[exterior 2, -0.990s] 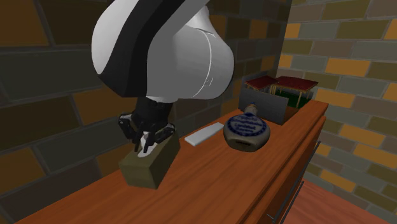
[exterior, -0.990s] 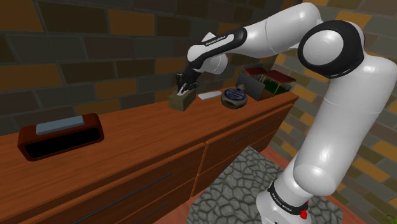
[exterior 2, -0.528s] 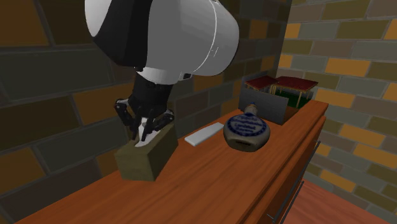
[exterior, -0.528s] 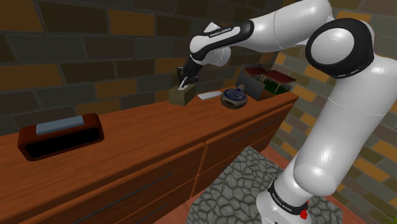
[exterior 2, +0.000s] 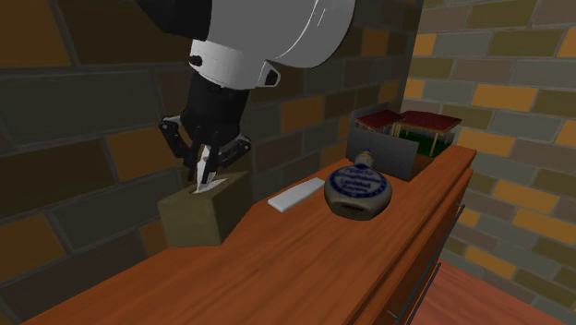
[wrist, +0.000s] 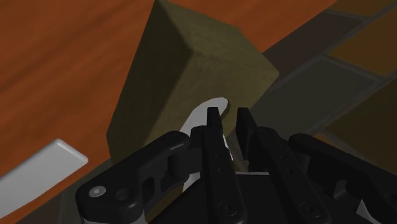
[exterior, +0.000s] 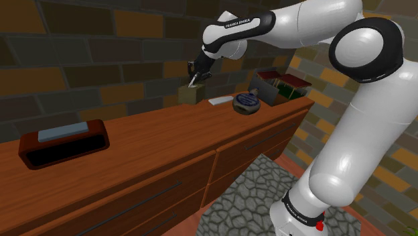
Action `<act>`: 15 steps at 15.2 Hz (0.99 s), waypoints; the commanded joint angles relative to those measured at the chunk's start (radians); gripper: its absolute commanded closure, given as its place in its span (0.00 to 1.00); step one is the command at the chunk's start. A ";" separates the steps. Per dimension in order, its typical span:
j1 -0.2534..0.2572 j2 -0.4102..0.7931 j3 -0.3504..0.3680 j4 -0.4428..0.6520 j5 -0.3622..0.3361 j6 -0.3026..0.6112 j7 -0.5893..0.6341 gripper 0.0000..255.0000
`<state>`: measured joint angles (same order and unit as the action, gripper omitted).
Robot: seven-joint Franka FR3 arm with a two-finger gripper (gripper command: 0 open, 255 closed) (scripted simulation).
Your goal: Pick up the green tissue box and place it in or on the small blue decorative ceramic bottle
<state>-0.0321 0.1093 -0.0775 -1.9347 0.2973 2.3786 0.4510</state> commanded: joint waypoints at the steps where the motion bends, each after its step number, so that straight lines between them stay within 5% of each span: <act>1: 0.000 -0.008 -0.001 0.016 -0.007 -0.022 0.009 1.00; 15: -0.002 -0.043 -0.007 0.159 -0.047 -0.196 0.061 1.00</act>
<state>-0.0335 0.0667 -0.0846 -1.7896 0.2534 2.1973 0.5083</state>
